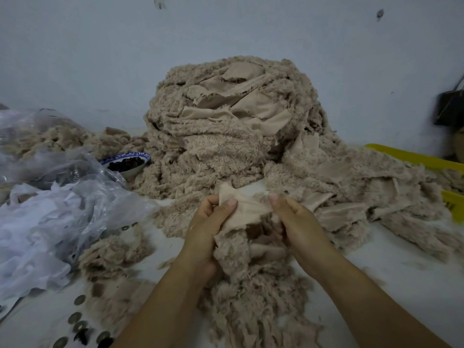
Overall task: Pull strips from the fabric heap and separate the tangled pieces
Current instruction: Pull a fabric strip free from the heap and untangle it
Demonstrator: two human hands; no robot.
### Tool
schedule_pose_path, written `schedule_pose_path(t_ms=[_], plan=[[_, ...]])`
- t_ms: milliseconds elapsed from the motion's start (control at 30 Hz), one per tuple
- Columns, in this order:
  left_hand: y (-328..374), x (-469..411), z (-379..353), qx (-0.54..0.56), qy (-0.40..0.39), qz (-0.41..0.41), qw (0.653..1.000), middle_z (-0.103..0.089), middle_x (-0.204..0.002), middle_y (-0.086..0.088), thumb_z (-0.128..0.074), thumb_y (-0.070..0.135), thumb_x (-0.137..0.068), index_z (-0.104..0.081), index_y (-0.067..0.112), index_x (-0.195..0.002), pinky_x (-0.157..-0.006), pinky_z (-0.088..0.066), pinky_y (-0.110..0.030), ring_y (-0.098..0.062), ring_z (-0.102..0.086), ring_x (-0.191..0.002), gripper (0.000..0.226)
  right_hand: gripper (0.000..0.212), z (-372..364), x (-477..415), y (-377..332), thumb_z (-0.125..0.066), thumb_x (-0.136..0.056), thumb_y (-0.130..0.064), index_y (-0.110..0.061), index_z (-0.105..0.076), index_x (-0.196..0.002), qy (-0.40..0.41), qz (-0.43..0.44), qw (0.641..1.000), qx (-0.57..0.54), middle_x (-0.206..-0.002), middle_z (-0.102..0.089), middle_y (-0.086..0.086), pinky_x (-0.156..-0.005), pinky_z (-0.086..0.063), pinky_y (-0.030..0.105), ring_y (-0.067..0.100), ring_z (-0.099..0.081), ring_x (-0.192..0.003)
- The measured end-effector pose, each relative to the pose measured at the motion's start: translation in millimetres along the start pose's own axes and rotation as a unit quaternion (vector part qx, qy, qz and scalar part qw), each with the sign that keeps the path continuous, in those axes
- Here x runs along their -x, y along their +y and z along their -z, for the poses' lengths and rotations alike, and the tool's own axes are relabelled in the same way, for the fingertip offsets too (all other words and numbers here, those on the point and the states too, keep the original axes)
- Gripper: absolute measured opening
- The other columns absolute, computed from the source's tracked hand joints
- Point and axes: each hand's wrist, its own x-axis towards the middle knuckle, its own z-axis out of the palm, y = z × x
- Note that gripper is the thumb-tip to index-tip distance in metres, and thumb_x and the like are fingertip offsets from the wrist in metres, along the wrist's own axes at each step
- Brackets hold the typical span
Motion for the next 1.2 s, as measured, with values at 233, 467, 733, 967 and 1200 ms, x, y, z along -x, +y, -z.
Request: schedule_pose_path(t_ms=[233, 467, 733, 967, 1200], plan=[[2, -9, 6, -0.008, 0.135, -0.052, 0.989, -0.065, -0.084, -0.014, -0.064, 0.012, -0.093, -0.056, 0.013, -0.092, -0.073, -0.056, -0.042, -0.024, -0.063, -0.075, 0.009, 0.030, 0, -3, 0, -0.069, -0.080, -0.043, -0.019, -0.053, -0.071, -0.125, -0.058, 0.960, -0.243, -0.052, -0.034, -0.005, -0.039, -0.031, 0.018, 0.006, -0.032, -0.043], [9, -12, 14, -0.021, 0.108, -0.007, 0.994, -0.070, -0.112, -0.015, -0.062, 0.004, -0.093, -0.063, 0.013, -0.110, -0.060, -0.061, -0.036, -0.023, -0.073, -0.077, 0.020, 0.027, 18, -10, 5, -0.067, -0.088, -0.045, -0.018, -0.063, -0.088, 0.021, -0.034, 0.997, -0.061, -0.060, -0.047, -0.007, -0.056, -0.040, 0.021, 0.008, -0.046, -0.056], [2, 0, 3, -0.150, -0.093, 0.036, 0.984, -0.072, -0.120, -0.007, -0.071, 0.020, -0.084, -0.068, 0.035, -0.122, -0.076, -0.059, -0.031, -0.027, -0.071, -0.107, 0.041, 0.064, 3, -3, 4, -0.042, -0.073, -0.081, -0.035, -0.071, -0.107, -0.016, 0.049, 0.998, 0.029, -0.107, -0.071, -0.023, -0.087, -0.048, 0.023, -0.006, -0.064, -0.101], [0, 3, -1, -0.185, -0.023, 0.018, 0.982, -0.077, -0.103, -0.010, -0.071, 0.029, -0.086, -0.071, 0.016, -0.112, -0.066, -0.058, -0.027, -0.021, -0.074, -0.087, 0.029, 0.042, -3, 3, 1, -0.052, -0.076, -0.072, -0.035, -0.060, -0.096, -0.054, 0.124, 0.986, 0.093, -0.096, -0.065, -0.017, -0.069, -0.045, 0.007, -0.008, -0.060, -0.084], [-4, 5, -1, -0.331, -0.069, -0.051, 0.940, -0.071, -0.093, -0.006, -0.071, 0.040, -0.088, -0.069, 0.035, -0.084, -0.070, -0.055, -0.027, -0.016, -0.067, -0.080, 0.007, 0.043, -4, -1, 6, -0.054, -0.082, -0.062, -0.020, -0.052, -0.077, -0.008, 0.143, 0.984, 0.103, -0.056, -0.049, -0.017, -0.049, -0.037, 0.010, -0.003, -0.044, -0.050]])
